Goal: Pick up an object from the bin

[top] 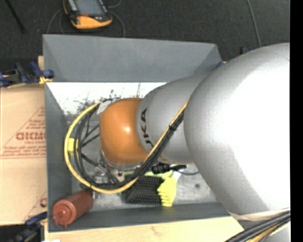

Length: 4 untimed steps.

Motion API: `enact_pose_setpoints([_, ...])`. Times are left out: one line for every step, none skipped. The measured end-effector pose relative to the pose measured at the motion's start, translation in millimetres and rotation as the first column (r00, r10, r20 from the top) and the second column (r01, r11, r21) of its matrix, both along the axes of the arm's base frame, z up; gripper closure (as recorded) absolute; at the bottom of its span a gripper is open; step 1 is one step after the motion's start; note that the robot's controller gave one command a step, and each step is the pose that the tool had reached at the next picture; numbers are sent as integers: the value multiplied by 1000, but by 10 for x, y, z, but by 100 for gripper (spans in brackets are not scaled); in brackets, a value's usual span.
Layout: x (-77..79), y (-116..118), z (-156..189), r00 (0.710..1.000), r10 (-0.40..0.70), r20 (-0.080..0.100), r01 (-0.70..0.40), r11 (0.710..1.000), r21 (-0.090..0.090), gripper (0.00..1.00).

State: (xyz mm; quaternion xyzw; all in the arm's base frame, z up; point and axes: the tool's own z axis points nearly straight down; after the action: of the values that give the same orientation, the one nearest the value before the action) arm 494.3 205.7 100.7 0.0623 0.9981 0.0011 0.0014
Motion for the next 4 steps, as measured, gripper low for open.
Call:
enact_pose_setpoints([0,0,0,1000,-1,0,1,1000,0,100])
enact_pose_setpoints([0,0,0,1000,-1,0,1,1000,0,100])
enact_pose_setpoints([0,1,0,1000,-2,0,2,1000,0,100])
enact_pose_setpoints([0,1,0,1000,-3,1,3,1000,0,100])
